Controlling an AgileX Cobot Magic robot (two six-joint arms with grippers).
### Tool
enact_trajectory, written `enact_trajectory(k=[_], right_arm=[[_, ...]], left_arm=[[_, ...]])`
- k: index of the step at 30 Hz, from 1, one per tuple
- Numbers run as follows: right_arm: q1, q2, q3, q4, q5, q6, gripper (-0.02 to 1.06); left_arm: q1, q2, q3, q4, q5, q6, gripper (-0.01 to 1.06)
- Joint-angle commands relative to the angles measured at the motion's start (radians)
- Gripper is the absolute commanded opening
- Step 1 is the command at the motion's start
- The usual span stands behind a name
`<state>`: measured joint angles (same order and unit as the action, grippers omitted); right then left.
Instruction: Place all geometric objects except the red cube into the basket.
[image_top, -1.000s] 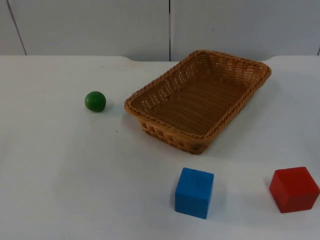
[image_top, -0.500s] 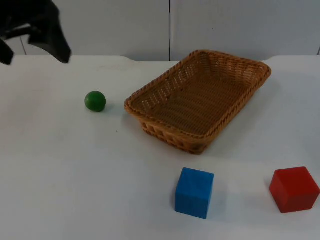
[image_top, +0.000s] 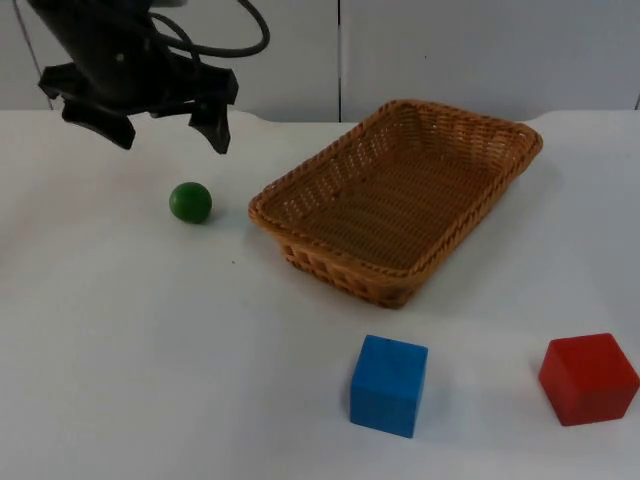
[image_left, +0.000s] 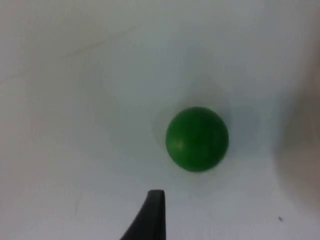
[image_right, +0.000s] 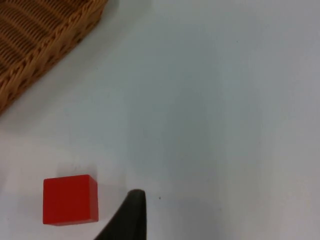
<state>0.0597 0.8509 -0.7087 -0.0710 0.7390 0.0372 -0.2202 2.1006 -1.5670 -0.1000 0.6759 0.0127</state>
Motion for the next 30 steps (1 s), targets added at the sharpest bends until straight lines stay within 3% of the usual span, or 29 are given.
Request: enact_trajectory(k=[1,9,15,22,24,25,26,30], right_arm=[[-0.006,0.001,-0.004,-0.004,-0.010,-0.002,1.05],[-0.006,0.001,-0.004,-0.004,-0.012,-0.002,1.05],[-0.006,0.001,-0.004,-0.004,-0.014,-0.002,1.05],[-0.006,0.001,-0.004,-0.004,-0.018,-0.002,1.05],[-0.006,0.001,-0.004,-0.004,-0.018,-0.002,1.05],[-0.006,0.001,-0.004,-0.004,-0.018,-0.002,1.05],[-0.006,0.001,-0.004,-0.004,-0.018,-0.002,1.05],[-0.006,0.001,-0.004,-0.004,-0.022,-0.002,1.05]], left_arm=[[0.001,0.084,-0.095,0.017,0.006,-0.044,0.89],[0.001,0.207,-0.203,0.042,0.006,-0.073,0.89],[0.001,0.270,-0.212,0.145,-0.004,-0.121,0.89],[0.001,0.305,-0.212,0.141,-0.024,-0.123,0.88],[0.001,0.305,-0.212,0.138,-0.022,-0.123,0.77],[0.001,0.305,-0.212,0.138,-0.022,-0.123,0.77],[0.001,0.305,-0.212,0.138,-0.010,-0.123,0.69],[0.001,0.297,-0.212,0.142,0.057,-0.134,0.20]])
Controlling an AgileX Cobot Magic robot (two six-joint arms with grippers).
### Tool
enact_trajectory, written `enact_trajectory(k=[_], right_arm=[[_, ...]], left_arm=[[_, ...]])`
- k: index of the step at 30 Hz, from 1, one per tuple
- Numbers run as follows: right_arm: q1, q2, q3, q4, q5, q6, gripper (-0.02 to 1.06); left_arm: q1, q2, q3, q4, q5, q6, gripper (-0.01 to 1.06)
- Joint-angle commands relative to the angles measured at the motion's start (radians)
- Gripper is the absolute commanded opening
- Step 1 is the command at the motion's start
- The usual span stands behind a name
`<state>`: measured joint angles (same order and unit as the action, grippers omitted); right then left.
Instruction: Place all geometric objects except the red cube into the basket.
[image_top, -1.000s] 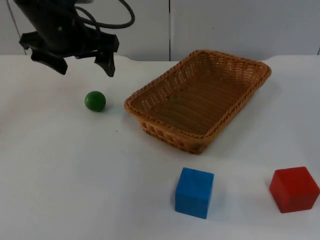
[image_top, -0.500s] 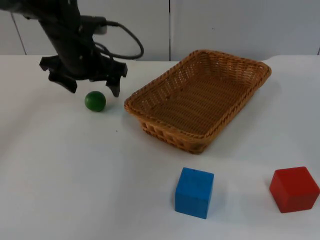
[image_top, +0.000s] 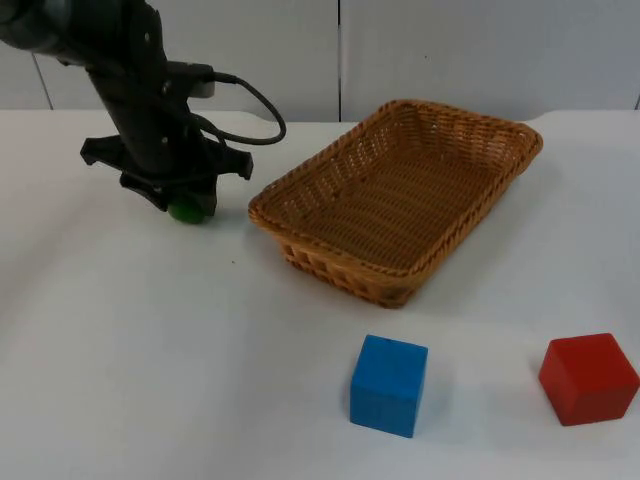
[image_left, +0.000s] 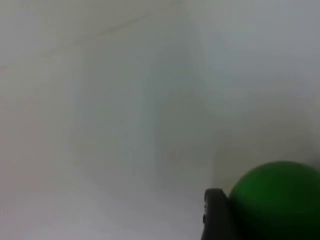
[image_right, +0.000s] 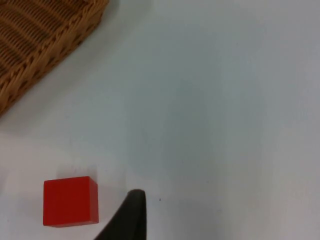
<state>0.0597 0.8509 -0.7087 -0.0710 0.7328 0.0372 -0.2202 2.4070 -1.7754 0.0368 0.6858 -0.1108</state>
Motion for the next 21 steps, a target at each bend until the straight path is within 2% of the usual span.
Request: enact_trajectory(k=[1,2,3,6,12,16,18,21], right_arm=[[-0.006,0.001,-0.004,-0.004,-0.016,-0.002,1.05],[-0.006,0.001,-0.004,-0.004,-0.019,-0.002,1.05],[-0.006,0.001,-0.004,-0.004,-0.020,-0.002,1.05],[-0.006,0.001,-0.004,-0.004,-0.020,-0.002,1.05],[-0.006,0.001,-0.004,-0.004,-0.020,-0.002,1.05],[-0.006,0.001,-0.004,-0.004,-0.016,0.001,1.05],[-0.006,0.001,-0.004,-0.004,-0.016,0.001,1.05],[-0.006,0.001,-0.004,-0.004,-0.014,0.001,1.05]], left_arm=[[0.001,-0.010,-0.004,0.005,0.047,-0.011,0.20],[0.001,-0.021,-0.004,0.005,0.072,0.004,0.06],[0.001,-0.035,-0.004,0.005,0.098,0.022,0.00],[-0.005,-0.120,-0.004,-0.010,0.150,0.047,0.00],[-0.051,-0.285,-0.004,-0.017,0.186,0.105,0.00],[-0.144,-0.384,-0.004,-0.022,0.209,0.157,0.00],[-0.167,-0.387,-0.004,-0.022,0.205,0.160,0.00],[-0.255,-0.360,-0.004,-0.022,0.174,0.160,0.00]])
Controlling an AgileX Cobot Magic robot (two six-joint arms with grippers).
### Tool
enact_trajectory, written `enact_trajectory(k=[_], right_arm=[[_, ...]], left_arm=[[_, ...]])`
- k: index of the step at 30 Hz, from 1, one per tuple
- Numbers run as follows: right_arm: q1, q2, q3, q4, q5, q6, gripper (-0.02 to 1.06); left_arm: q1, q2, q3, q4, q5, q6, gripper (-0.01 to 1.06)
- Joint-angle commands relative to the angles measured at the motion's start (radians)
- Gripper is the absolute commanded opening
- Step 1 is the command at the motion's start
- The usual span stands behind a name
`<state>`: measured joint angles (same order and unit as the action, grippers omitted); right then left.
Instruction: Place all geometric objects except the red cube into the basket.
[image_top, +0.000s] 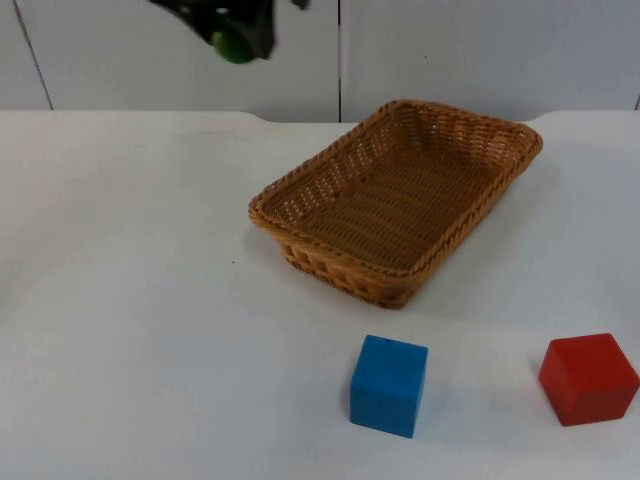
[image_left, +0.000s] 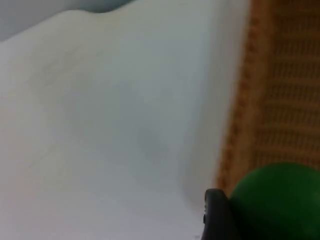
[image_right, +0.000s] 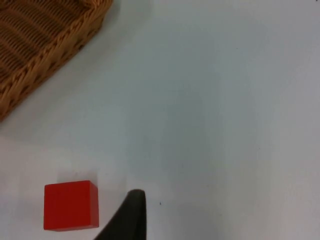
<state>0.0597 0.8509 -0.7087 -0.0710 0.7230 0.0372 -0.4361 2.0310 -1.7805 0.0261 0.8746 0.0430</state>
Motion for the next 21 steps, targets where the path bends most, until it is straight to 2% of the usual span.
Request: enact_trajectory(k=[1,8,14,21], right_arm=[[-0.006,0.001,-0.004,-0.004,-0.002,0.001,1.05],[-0.006,0.001,-0.004,0.003,-0.001,0.001,1.05],[-0.006,0.001,-0.003,0.003,-0.001,0.001,1.05],[-0.006,0.001,-0.003,0.003,0.001,0.001,1.05]], left_arm=[[-0.062,0.033,0.002,-0.011,-0.032,0.008,0.00],[-0.171,0.149,0.002,-0.011,-0.131,0.010,0.00],[-0.192,0.252,0.001,-0.011,-0.174,0.004,0.00],[-0.192,0.302,-0.001,-0.001,-0.184,-0.018,0.00]])
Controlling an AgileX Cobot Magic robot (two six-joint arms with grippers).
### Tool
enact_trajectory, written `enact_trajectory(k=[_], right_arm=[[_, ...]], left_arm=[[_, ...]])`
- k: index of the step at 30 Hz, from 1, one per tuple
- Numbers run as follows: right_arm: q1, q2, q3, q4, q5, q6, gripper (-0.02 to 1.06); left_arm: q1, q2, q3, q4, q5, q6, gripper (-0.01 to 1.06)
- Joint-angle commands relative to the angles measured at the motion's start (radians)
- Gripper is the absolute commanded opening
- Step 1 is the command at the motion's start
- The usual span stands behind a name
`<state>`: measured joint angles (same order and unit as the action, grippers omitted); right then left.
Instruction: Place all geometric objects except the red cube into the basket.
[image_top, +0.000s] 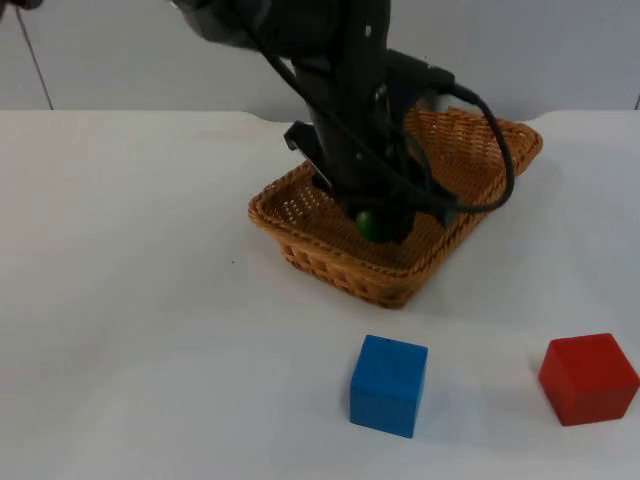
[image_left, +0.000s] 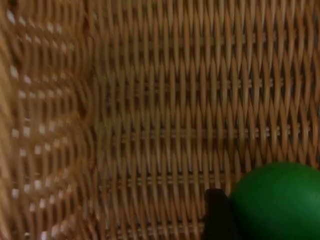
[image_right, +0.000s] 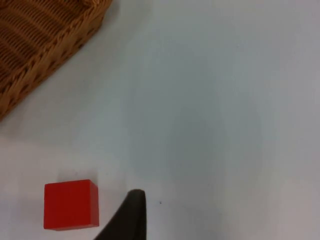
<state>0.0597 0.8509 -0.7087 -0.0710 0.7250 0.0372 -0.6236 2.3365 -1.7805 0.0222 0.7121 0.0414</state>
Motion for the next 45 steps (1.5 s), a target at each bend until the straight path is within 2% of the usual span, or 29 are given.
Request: enact_trajectory(k=[1,3,4,6,8,9,10,12,13,20,27,33,36,40,41,45], right_arm=[[-0.006,0.001,-0.003,0.003,-0.003,0.001,1.05],[-0.006,0.001,-0.003,0.003,-0.003,0.001,1.05],[-0.006,0.001,-0.003,0.003,-0.003,0.001,1.05],[-0.006,0.001,-0.003,0.003,-0.003,0.001,1.05],[-0.006,0.001,-0.003,0.003,-0.003,0.001,1.05],[-0.006,0.001,-0.003,0.003,-0.003,0.001,1.05],[-0.006,0.001,-0.003,0.005,-0.003,0.001,1.05],[-0.006,0.001,-0.003,0.005,-0.003,0.001,1.05],[-0.006,0.001,-0.003,0.005,-0.003,0.001,1.05],[-0.006,0.001,-0.003,0.005,-0.002,0.004,1.05],[-0.006,0.001,-0.003,0.005,0.000,0.004,1.05],[-0.006,0.001,-0.003,0.005,0.003,0.004,1.05],[-0.006,0.001,-0.003,0.005,0.003,0.004,1.05],[-0.006,0.001,-0.003,0.005,0.003,0.004,1.05],[-0.006,0.001,-0.003,0.005,0.003,0.004,1.05],[-0.006,0.001,-0.003,0.005,0.003,0.004,1.05]], left_arm=[[-0.004,-0.003,-0.001,0.003,-0.022,-0.016,0.00],[-0.004,-0.003,-0.001,-0.003,-0.022,-0.016,0.07],[-0.004,-0.003,-0.001,-0.003,-0.022,-0.016,0.07],[-0.004,-0.003,-0.001,-0.013,-0.022,-0.016,0.23],[-0.004,-0.003,-0.001,-0.022,-0.022,-0.016,0.49],[-0.004,-0.003,-0.001,-0.022,-0.022,-0.016,0.49],[-0.004,-0.003,-0.001,-0.022,-0.016,-0.016,0.68],[-0.004,-0.005,-0.001,-0.035,-0.012,-0.016,0.96],[-0.004,-0.014,-0.001,-0.042,-0.012,-0.024,1.06],[-0.004,-0.109,-0.001,-0.048,0.001,-0.028,1.05],[0.000,-0.294,0.001,-0.011,0.105,-0.026,1.05],[0.036,-0.408,0.011,-0.044,0.171,0.000,1.05],[0.075,-0.489,0.082,-0.123,0.172,0.081,1.05],[0.139,-0.602,0.253,-0.151,0.114,0.095,1.05],[0.139,-0.602,0.253,-0.151,0.114,0.095,1.05],[0.235,-0.718,0.444,-0.195,0.052,0.095,1.05]])
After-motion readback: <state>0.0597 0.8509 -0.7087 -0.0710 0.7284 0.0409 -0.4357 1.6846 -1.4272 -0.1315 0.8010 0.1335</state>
